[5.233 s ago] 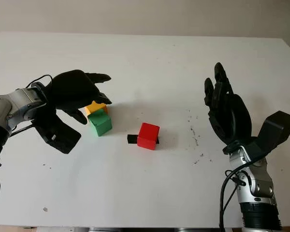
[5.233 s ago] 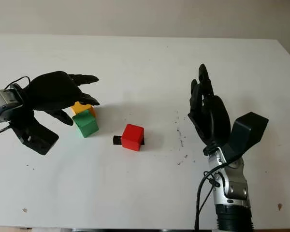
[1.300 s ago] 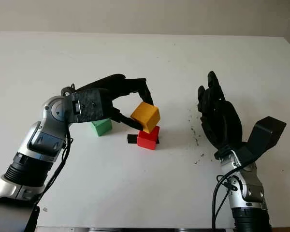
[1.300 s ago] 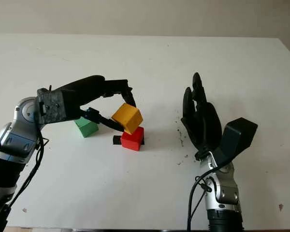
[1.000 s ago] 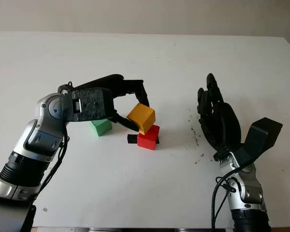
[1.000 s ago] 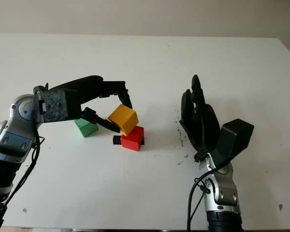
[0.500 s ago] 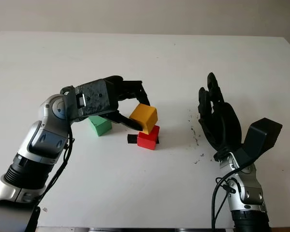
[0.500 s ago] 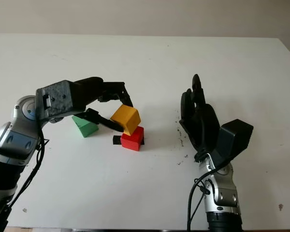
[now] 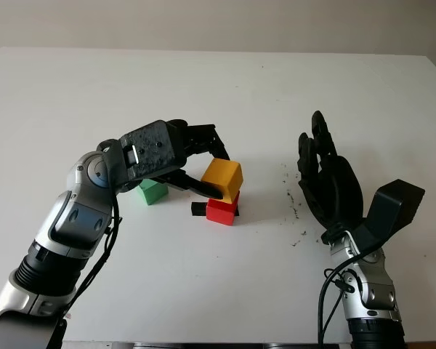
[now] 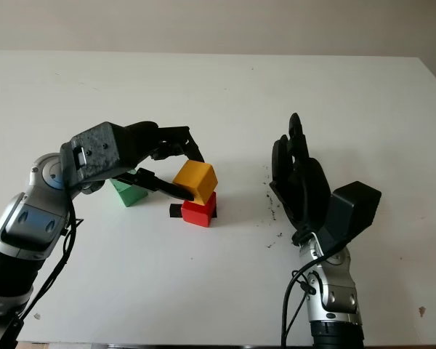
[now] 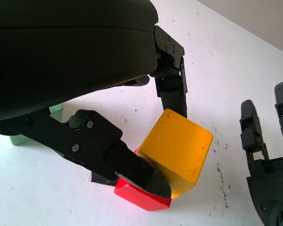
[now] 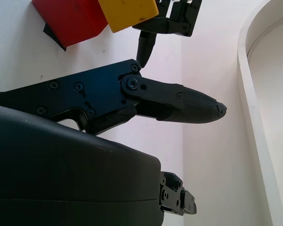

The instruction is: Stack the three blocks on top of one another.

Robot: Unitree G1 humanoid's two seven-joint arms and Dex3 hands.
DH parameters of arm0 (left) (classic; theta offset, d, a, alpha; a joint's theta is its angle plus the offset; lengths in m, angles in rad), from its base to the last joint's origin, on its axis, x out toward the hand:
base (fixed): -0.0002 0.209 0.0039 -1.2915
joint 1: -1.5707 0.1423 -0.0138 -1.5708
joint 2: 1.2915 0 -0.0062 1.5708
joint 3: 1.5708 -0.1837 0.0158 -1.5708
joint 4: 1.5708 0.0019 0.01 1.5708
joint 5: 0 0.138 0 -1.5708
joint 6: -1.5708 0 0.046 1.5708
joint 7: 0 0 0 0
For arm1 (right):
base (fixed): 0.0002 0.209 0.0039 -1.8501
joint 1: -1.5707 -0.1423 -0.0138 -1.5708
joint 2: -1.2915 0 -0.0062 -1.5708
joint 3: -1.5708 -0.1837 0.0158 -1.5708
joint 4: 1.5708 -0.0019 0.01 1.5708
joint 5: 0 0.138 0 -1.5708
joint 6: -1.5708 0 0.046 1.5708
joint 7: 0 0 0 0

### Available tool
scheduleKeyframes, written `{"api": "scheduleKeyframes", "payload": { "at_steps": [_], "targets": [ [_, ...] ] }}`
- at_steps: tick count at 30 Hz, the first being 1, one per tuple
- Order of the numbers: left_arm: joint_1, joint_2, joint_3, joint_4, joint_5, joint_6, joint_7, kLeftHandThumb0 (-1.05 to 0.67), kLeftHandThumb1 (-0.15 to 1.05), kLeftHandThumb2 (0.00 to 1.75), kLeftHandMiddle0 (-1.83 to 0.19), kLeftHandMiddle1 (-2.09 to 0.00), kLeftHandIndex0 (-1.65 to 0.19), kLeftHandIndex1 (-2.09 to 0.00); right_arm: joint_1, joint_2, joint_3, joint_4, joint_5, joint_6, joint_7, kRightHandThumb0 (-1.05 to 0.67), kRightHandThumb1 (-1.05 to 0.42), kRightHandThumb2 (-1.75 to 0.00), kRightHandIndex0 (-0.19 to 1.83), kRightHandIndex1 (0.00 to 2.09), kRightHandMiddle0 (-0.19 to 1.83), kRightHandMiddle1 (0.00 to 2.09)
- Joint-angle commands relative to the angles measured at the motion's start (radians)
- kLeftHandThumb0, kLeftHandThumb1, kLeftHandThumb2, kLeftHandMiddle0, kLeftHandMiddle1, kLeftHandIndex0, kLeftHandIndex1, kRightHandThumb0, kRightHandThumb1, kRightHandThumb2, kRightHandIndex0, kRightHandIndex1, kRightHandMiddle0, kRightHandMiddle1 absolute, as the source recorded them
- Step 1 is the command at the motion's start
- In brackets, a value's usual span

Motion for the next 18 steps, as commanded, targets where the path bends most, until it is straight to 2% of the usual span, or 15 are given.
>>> {"api": "scheduleKeyframes", "payload": {
  "at_steps": [1,18],
  "targets": [
    [0.003,0.007,-0.006,-0.031,0.005,0.001,0.004,-0.32,0.99,0.05,-0.23,-0.05,-0.25,-1.59,0.008,-0.001,0.001,-0.009,-0.003,-0.017,0.001,-0.67,-1.05,-0.61,-0.19,0.00,-0.19,0.00],
    [0.024,0.003,-0.013,-0.033,0.031,-0.038,0.029,-0.31,0.97,0.05,-0.26,-0.06,-0.27,-1.57,0.009,0.006,0.000,-0.008,-0.006,-0.019,-0.002,-0.68,-1.05,-0.60,-0.19,0.00,-0.19,0.00]
  ]
}}
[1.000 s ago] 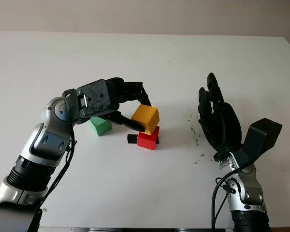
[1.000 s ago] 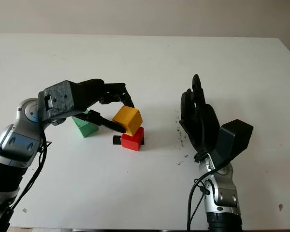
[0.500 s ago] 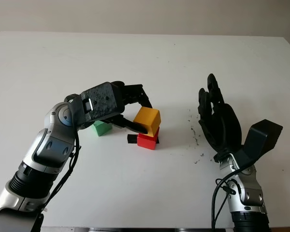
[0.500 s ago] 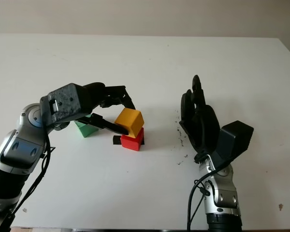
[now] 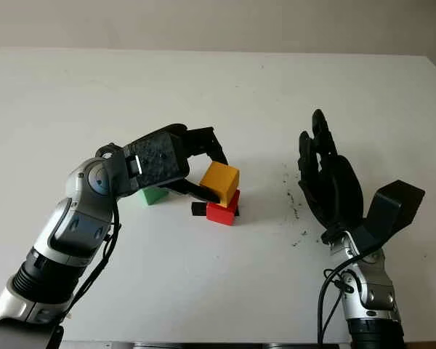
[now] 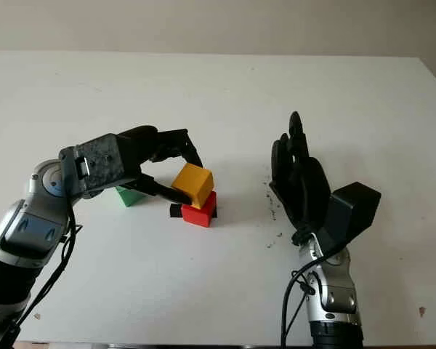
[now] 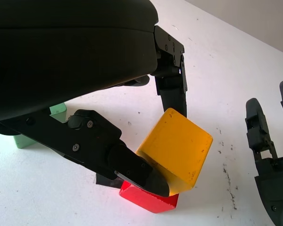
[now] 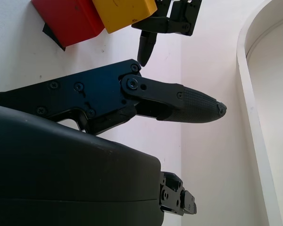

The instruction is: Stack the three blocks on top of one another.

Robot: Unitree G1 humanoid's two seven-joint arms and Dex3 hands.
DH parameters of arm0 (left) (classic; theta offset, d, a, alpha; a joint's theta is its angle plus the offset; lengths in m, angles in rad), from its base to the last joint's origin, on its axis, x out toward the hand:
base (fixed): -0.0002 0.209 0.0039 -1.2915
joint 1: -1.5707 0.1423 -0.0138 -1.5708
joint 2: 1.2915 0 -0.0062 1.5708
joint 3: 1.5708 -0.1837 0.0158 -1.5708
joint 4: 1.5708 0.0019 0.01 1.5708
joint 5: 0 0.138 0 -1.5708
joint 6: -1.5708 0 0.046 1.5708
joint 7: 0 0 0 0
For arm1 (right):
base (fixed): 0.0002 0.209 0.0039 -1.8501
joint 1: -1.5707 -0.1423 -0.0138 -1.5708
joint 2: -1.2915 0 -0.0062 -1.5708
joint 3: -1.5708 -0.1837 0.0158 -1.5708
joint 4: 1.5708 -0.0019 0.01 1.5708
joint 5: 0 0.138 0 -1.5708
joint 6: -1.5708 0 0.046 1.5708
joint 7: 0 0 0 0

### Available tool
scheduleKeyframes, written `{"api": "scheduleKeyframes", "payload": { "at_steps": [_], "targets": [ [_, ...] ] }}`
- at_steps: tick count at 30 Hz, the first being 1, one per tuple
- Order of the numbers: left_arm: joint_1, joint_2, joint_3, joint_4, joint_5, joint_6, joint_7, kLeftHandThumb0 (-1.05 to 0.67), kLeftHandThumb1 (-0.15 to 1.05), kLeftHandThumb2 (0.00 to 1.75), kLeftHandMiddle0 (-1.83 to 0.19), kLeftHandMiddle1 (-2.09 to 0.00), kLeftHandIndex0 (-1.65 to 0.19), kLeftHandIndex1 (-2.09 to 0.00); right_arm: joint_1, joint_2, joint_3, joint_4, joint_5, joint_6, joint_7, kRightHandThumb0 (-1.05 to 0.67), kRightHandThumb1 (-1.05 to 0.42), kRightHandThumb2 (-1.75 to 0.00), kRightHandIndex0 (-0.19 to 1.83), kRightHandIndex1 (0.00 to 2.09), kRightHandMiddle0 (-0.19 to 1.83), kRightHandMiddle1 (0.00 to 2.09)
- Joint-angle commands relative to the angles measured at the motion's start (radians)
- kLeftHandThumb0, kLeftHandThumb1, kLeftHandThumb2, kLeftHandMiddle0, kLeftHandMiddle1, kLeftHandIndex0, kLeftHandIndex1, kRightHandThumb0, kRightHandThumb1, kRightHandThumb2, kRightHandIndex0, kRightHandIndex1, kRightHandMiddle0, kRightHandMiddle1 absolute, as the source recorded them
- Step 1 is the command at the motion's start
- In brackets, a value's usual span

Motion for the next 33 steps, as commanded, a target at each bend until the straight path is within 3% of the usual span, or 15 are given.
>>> {"api": "scheduleKeyframes", "payload": {
  "at_steps": [1,12,29,31,33],
  "targets": [
    [0.006,-0.006,0.000,-0.006,-0.008,-0.013,0.009,-0.31,0.97,0.05,-0.26,-0.06,-0.27,-1.58,0.007,0.002,-0.001,-0.006,0.002,-0.010,-0.002,-0.68,-1.05,-0.59,-0.19,0.00,-0.19,0.00],
    [0.011,-0.009,-0.010,-0.002,-0.023,-0.016,0.002,-0.33,0.98,0.05,-0.29,-0.07,-0.26,-1.70,0.010,0.007,0.001,-0.012,0.003,-0.006,-0.007,-0.67,-1.05,-0.59,-0.19,0.00,-0.19,0.00],
    [0.005,0.003,-0.020,-0.006,-0.019,0.013,-0.017,-0.33,0.97,0.05,-0.26,-0.05,-0.26,-1.64,0.005,0.006,0.000,-0.006,-0.003,-0.007,-0.005,-0.67,-1.05,-0.59,-0.19,0.00,-0.19,0.00],
    [0.001,0.006,-0.025,-0.014,-0.012,0.041,-0.023,-0.36,0.97,0.05,-0.22,-0.04,-0.22,-1.59,0.005,0.005,0.000,-0.006,-0.004,-0.006,-0.006,-0.68,-1.05,-0.59,-0.19,0.00,-0.19,0.00],
    [-0.002,0.008,-0.029,-0.021,-0.007,0.062,-0.026,-0.39,0.95,0.05,-0.17,-0.03,-0.17,-1.39,0.005,0.005,0.001,-0.006,-0.005,-0.007,-0.006,-0.68,-1.05,-0.59,-0.19,0.00,-0.19,0.00]
  ]
}}
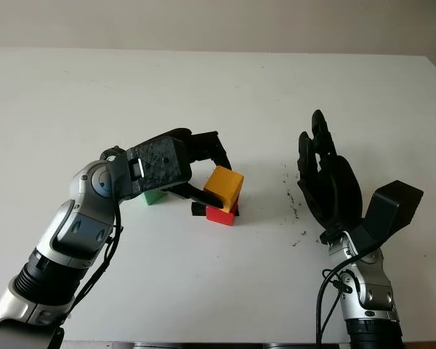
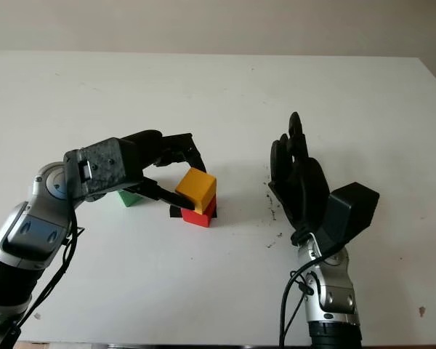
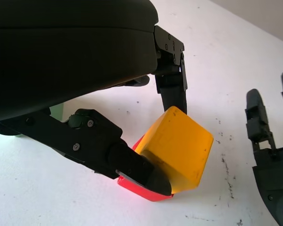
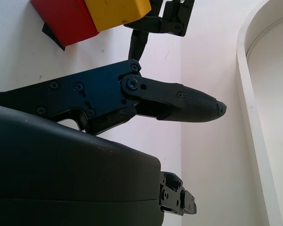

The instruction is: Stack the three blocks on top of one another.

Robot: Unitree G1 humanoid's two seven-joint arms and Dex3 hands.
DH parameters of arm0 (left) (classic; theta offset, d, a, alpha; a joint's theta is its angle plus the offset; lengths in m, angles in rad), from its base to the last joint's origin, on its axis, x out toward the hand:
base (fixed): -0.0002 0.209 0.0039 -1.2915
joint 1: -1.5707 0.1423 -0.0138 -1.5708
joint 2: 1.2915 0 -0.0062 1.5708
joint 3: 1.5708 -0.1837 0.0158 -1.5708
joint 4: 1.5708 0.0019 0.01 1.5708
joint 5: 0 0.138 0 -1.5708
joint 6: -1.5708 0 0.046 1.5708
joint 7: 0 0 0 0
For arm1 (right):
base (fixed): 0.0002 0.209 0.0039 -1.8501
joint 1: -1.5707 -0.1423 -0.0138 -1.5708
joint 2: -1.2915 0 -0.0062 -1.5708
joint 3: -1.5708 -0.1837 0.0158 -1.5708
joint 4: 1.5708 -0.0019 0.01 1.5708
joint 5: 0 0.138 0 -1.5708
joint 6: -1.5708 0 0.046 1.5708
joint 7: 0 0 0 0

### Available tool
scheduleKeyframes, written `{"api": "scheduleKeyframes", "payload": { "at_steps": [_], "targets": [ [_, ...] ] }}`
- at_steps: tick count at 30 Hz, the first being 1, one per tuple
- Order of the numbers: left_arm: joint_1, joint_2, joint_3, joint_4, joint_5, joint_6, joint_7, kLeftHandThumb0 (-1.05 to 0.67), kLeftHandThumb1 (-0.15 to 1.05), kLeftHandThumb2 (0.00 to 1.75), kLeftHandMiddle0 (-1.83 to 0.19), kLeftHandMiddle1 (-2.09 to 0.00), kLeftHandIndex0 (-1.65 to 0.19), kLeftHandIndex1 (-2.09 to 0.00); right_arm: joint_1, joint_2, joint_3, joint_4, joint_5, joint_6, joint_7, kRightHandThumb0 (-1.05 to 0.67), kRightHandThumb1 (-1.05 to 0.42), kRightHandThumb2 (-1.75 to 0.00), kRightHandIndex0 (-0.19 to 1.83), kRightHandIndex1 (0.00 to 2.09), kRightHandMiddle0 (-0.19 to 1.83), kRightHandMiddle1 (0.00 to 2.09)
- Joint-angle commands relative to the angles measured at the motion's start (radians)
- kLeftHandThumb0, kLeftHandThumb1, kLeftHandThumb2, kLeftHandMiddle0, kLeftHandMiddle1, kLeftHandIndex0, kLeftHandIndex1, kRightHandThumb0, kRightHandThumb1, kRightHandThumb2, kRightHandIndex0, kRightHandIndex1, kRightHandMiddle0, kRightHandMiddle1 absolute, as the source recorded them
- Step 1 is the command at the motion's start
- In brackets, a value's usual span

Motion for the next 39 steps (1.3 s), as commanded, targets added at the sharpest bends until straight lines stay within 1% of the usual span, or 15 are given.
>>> {"api": "scheduleKeyframes", "payload": {
  "at_steps": [1,4,7,9,10,13,16,20,25,27,29,32,35,39],
  "targets": [
    [-0.008,0.011,-0.012,-0.015,0.009,0.016,-0.006,-0.41,0.94,0.05,-0.14,-0.03,-0.16,-1.24,0.005,-0.001,0.001,-0.008,0.002,-0.007,0.000,-0.68,-1.05,-0.59,-0.19,0.00,-0.19,0.00],
    [-0.010,0.019,-0.016,-0.019,0.013,0.017,-0.015,-0.45,0.92,0.05,-0.09,-0.04,-0.16,-0.99,0.007,-0.003,0.002,-0.010,-0.001,-0.007,0.001,-0.68,-1.05,-0.59,-0.19,0.00,-0.19,0.00],
    [-0.006,0.023,-0.016,-0.020,0.015,0.008,-0.020,-0.48,0.90,0.05,-0.06,-0.05,-0.14,-0.82,0.007,-0.006,0.003,-0.008,-0.004,-0.010,0.004,-0.68,-1.05,-0.60,-0.19,0.00,-0.19,0.00],
    [-0.005,0.026,-0.017,-0.021,0.016,0.002,-0.023,-0.49,0.90,0.05,-0.06,-0.05,-0.14,-0.74,0.006,-0.005,0.002,-0.004,-0.004,-0.012,0.004,-0.68,-1.05,-0.60,-0.19,0.00,-0.19,0.00],
    [-0.005,0.028,-0.017,-0.021,0.016,0.000,-0.024,-0.49,0.89,0.05,-0.04,-0.05,-0.15,-0.59,0.005,-0.005,0.002,-0.003,-0.005,-0.012,0.003,-0.68,-1.05,-0.60,-0.19,0.00,-0.19,0.00],
    [-0.002,0.034,-0.019,-0.023,0.015,-0.013,-0.032,-0.50,0.89,0.05,-0.01,-0.05,-0.18,-0.34,0.005,-0.002,0.001,-0.002,-0.001,-0.011,0.004,-0.68,-1.05,-0.60,-0.19,0.00,-0.19,0.00],
    [0.003,0.038,-0.012,-0.030,0.002,-0.021,-0.048,-0.53,0.89,0.05,0.02,-0.04,-0.15,-0.23,0.007,-0.002,0.000,-0.004,0.003,-0.009,0.006,-0.68,-1.05,-0.59,-0.19,0.00,-0.19,0.00],
    [0.016,0.046,0.000,-0.040,-0.024,-0.042,-0.063,-0.59,0.89,0.06,0.05,-0.04,-0.12,-0.17,0.009,-0.001,-0.001,-0.007,0.006,-0.005,0.007,-0.68,-1.05,-0.59,-0.19,0.00,-0.19,0.00],
    [0.046,0.070,0.031,-0.067,-0.078,-0.073,-0.086,-0.59,0.88,0.05,0.07,-0.04,-0.07,-0.11,0.011,-0.001,0.001,-0.011,0.002,-0.004,0.004,-0.68,-1.05,-0.60,-0.19,0.00,-0.19,0.00],
    [0.060,0.090,0.056,-0.096,-0.107,-0.069,-0.101,-0.60,0.88,0.05,0.08,-0.04,-0.02,-0.08,0.014,-0.002,0.002,-0.012,-0.001,-0.006,0.002,-0.68,-1.05,-0.60,-0.19,0.00,-0.19,0.00],
    [0.065,0.118,0.080,-0.142,-0.125,-0.042,-0.119,-0.63,0.90,0.06,0.12,-0.03,0.05,-0.04,0.015,-0.001,0.001,-0.014,0.000,-0.004,0.000,-0.67,-1.05,-0.60,-0.19,0.00,-0.19,0.00],
    [0.074,0.141,0.143,-0.201,-0.163,-0.014,-0.116,-0.66,0.91,0.06,0.16,-0.02,0.10,-0.03,0.014,-0.001,0.000,-0.012,0.001,-0.005,0.000,-0.67,-1.05,-0.60,-0.19,0.00,-0.19,0.00],
    [0.091,0.137,0.217,-0.224,-0.207,-0.031,-0.083,-0.75,0.94,0.07,0.17,-0.04,0.11,-0.04,0.013,0.001,0.000,-0.010,0.000,-0.006,-0.003,-0.68,-1.05,-0.59,-0.19,0.00,-0.19,0.00],
    [0.098,0.095,0.373,-0.226,-0.295,-0.032,0.011,-0.75,0.96,0.07,0.17,-0.05,0.09,-0.05,0.007,0.003,-0.001,0.000,0.004,-0.012,-0.001,-0.69,-1.05,-0.59,-0.19,0.00,-0.19,0.00]
  ]
}}
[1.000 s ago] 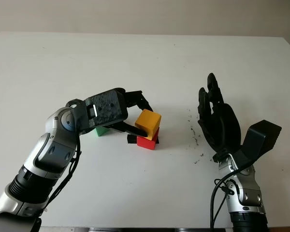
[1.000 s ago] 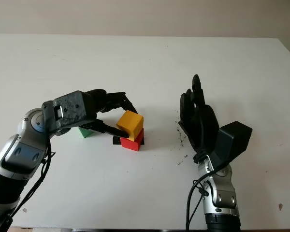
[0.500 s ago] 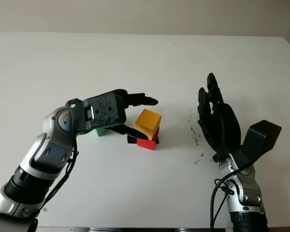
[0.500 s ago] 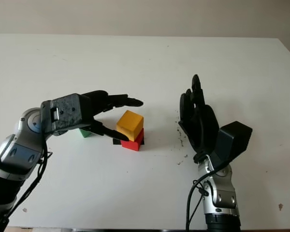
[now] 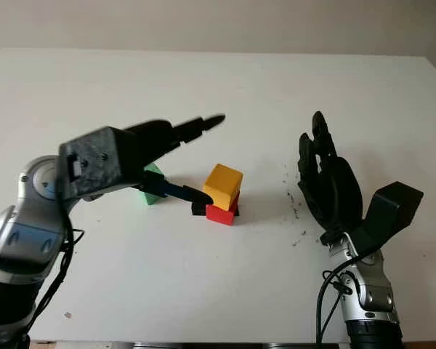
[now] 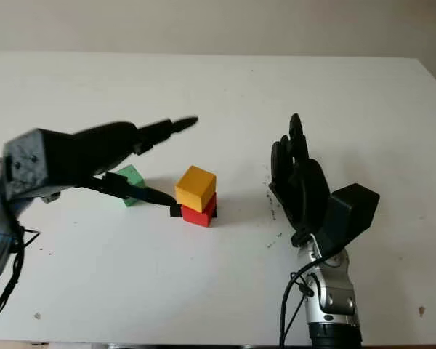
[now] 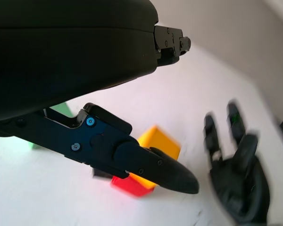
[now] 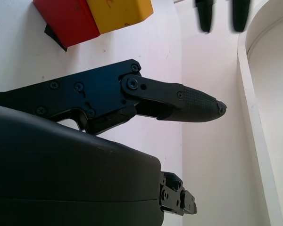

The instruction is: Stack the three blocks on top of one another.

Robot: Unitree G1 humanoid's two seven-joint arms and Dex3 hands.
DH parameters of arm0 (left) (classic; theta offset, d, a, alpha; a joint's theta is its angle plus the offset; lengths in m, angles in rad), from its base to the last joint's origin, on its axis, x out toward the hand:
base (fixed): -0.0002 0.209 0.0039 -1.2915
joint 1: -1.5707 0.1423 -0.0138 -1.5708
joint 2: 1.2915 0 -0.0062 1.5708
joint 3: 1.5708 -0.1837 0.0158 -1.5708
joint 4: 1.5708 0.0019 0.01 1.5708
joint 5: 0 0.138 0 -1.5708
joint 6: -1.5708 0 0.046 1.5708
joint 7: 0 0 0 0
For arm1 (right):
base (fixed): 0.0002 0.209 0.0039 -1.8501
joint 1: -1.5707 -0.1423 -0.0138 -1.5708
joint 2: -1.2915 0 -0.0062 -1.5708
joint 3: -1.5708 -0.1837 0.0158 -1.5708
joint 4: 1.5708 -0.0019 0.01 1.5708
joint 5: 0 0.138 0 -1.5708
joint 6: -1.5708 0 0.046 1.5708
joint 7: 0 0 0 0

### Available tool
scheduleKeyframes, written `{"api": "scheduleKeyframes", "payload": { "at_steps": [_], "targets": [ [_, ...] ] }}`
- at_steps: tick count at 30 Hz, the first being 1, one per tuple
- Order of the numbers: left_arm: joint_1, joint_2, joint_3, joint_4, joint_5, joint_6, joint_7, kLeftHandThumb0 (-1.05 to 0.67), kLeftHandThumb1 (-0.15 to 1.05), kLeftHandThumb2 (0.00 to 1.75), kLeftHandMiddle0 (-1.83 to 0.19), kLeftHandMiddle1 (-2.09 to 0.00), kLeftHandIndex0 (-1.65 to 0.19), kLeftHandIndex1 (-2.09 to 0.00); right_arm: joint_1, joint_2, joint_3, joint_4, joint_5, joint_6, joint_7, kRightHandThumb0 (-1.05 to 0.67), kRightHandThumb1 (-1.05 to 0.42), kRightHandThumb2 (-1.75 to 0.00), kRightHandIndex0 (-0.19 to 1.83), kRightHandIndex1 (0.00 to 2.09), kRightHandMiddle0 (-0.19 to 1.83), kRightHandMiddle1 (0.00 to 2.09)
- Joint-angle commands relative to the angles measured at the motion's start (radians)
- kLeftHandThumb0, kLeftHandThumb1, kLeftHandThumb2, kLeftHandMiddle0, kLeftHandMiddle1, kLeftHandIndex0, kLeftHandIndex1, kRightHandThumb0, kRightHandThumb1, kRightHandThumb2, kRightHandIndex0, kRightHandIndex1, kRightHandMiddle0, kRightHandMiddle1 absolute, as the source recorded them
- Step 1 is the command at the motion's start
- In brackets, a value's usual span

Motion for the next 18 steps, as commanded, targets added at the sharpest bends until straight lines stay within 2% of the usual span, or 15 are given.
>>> {"api": "scheduleKeyframes", "payload": {
  "at_steps": [1,4,6,8,11,14,18],
  "targets": [
    [0.012,-0.023,0.087,-0.019,-0.024,-0.012,0.065,-0.77,0.97,0.07,0.16,-0.06,0.09,-0.06,-0.001,0.001,-0.002,0.003,0.006,-0.014,0.003,-0.69,-1.05,-0.59,-0.19,0.00,-0.19,0.00],
    [0.024,-0.057,0.170,-0.010,-0.057,-0.035,0.157,-0.76,1.03,0.11,0.08,-0.08,0.06,-0.07,-0.006,0.002,-0.009,0.012,0.018,-0.022,0.012,-0.69,-1.05,-0.58,-0.19,0.00,-0.19,0.00],
    [0.035,-0.071,0.203,0.037,-0.059,-0.115,0.210,-0.72,1.04,0.20,0.04,-0.08,0.03,-0.07,-0.010,-0.001,-0.010,0.009,0.018,-0.016,0.008,-0.68,-1.05,-0.59,-0.19,0.00,-0.19,0.00],
    [0.054,-0.074,0.216,0.087,-0.018,-0.196,0.276,-0.69,1.05,0.23,-0.01,-0.09,-0.02,-0.09,-0.014,-0.006,-0.011,0.001,0.016,-0.008,0.003,-0.68,-1.05,-0.59,-0.19,0.00,-0.19,0.00],
    [0.097,-0.017,0.179,0.132,0.110,-0.264,0.341,-0.71,1.05,0.13,0.01,-0.06,-0.05,-0.08,-0.022,-0.009,-0.016,0.001,0.023,-0.010,0.008,-0.67,-1.05,-0.59,-0.19,0.00,-0.19,0.00],
    [0.139,0.046,0.147,0.170,0.199,-0.345,0.337,-0.72,1.01,0.08,-0.03,-0.07,-0.02,-0.06,-0.031,-0.010,-0.024,0.001,0.041,-0.004,0.013,-0.67,-1.05,-0.59,-0.19,0.00,-0.19,0.00],
    [0.131,0.126,0.124,0.277,0.175,-0.461,0.226,-0.67,0.95,0.04,-0.03,-0.05,-0.10,-0.08,-0.037,-0.021,-0.027,0.005,0.036,-0.008,0.018,-0.66,-1.05,-0.59,-0.19,0.00,-0.19,0.00]
  ]
}}
